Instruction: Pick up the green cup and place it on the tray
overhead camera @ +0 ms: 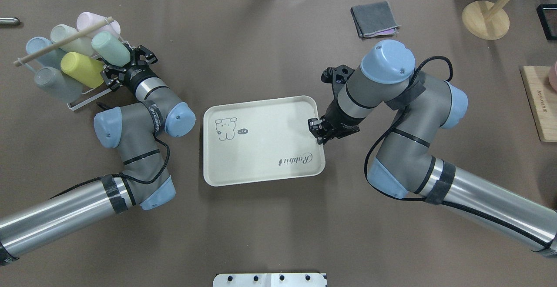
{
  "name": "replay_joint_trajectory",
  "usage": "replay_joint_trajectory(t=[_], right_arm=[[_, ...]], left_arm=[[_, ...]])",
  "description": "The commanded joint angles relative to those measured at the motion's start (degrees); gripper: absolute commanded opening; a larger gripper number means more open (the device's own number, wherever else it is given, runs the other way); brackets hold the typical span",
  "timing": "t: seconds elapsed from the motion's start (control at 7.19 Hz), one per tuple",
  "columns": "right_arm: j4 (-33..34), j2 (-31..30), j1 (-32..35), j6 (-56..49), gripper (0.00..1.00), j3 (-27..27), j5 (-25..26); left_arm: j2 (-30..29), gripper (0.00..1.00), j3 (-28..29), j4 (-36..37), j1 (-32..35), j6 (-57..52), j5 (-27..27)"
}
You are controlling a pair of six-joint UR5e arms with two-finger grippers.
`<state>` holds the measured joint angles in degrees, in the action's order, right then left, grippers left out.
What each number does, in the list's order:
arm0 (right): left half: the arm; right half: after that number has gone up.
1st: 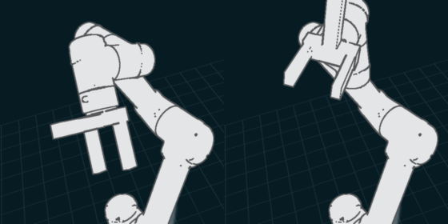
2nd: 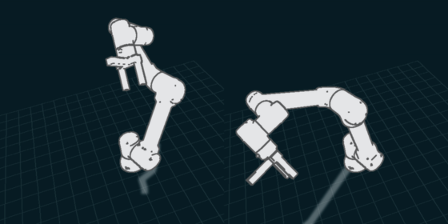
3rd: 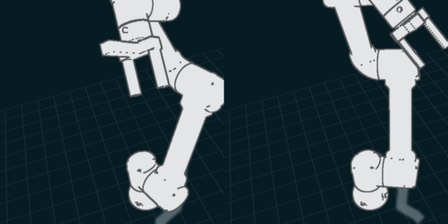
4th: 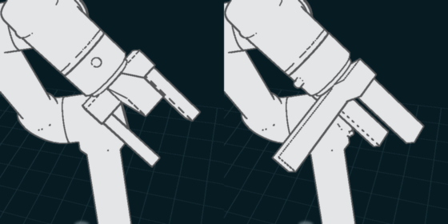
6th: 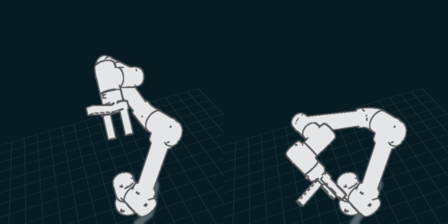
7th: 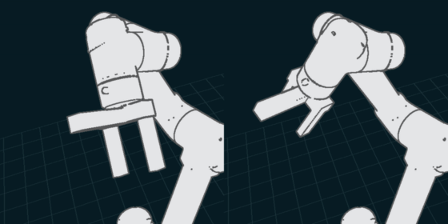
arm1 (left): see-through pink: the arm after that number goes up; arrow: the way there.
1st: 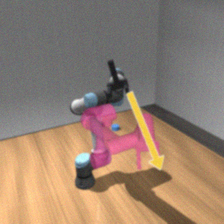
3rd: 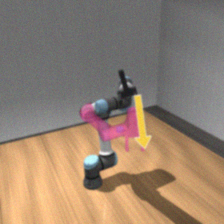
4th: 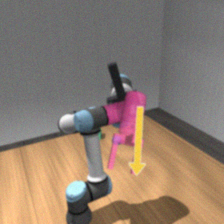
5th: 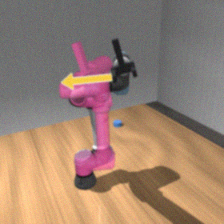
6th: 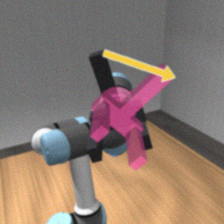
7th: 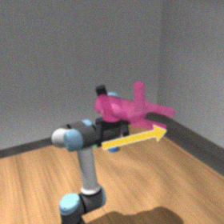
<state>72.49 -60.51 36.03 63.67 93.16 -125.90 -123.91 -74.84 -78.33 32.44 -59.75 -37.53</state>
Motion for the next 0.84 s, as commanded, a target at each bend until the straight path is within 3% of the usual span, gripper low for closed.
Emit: replay_joint_trajectory(t=[0.0,0.7], right_arm=[[-0.1,-3.9,-2.5,0.2,0.00,3.5,1.0],[0.1,-3.7,-4.1,2.2,0.00,2.6,2.3]], left_arm=[[1.5,0.52,-0.6,-5.7,0.2,-5.5,0.0],[5.5,0.52,-6.4,-7.1,0.3,-9.6,1.8]])
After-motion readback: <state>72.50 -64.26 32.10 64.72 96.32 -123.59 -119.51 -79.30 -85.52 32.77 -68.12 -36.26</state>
